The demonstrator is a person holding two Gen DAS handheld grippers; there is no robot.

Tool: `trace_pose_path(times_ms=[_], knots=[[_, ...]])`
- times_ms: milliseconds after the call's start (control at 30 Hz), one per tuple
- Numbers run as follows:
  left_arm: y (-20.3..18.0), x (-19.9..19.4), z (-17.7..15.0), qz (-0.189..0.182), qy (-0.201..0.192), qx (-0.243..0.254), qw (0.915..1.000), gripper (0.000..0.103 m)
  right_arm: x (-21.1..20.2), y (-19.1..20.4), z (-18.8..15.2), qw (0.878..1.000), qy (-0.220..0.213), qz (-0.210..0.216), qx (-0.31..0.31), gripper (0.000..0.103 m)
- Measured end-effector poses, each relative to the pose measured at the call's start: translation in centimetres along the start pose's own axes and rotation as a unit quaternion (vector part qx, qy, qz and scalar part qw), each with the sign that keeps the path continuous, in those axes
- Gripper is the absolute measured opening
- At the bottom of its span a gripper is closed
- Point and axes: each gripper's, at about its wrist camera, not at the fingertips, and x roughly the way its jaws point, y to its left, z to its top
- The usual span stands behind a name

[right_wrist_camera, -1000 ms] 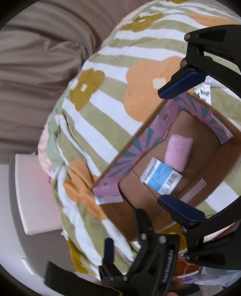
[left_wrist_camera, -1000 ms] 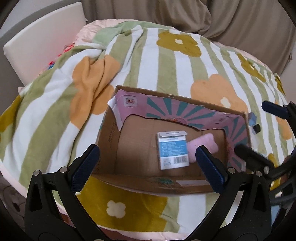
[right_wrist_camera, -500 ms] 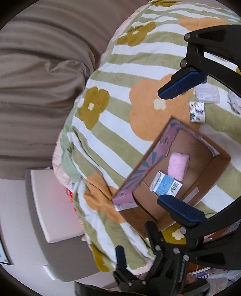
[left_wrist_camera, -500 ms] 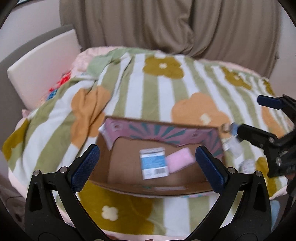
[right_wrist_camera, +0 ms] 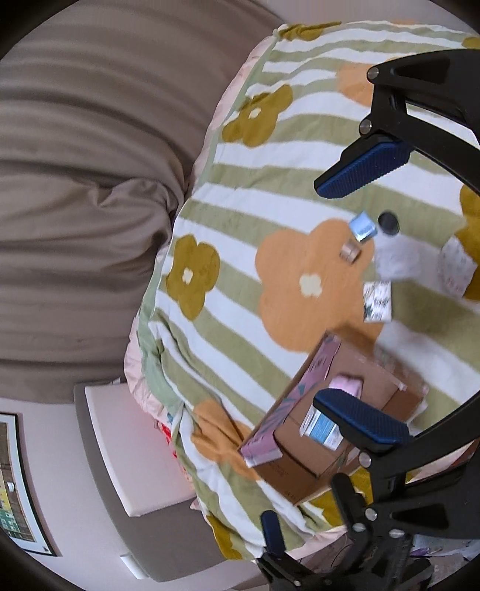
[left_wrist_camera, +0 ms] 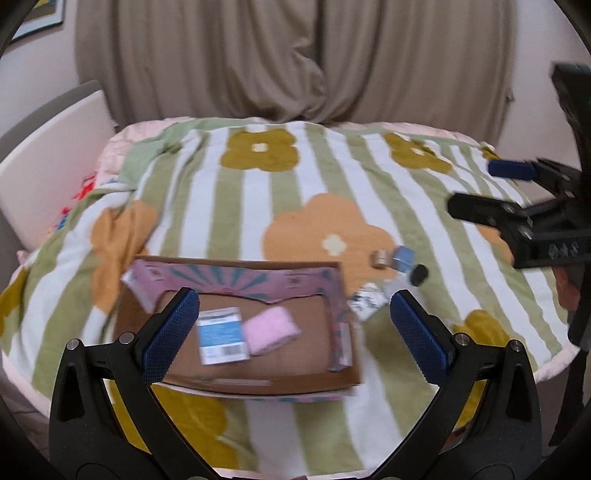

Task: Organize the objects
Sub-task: 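Withdraw both tools from the box back toward the remaining items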

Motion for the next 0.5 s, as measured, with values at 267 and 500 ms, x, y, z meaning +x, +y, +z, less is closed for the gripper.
trace_pose_path(times_ms=[267, 500], knots=[[-8.2, 2.1, -1.7, -0.044, 0.013, 0.033, 0.9984, 0.103, 0.5, -6.2, -2.1, 1.000, 0.018, -0.009, -0.003, 0.103], [-14.0, 5.7, -4.2, -0.085, 0.038, 0.058, 0.9940, 0.103, 3.5, -10.4, -4.4, 0.999, 0.049, 0.005, -0.013, 0.103]])
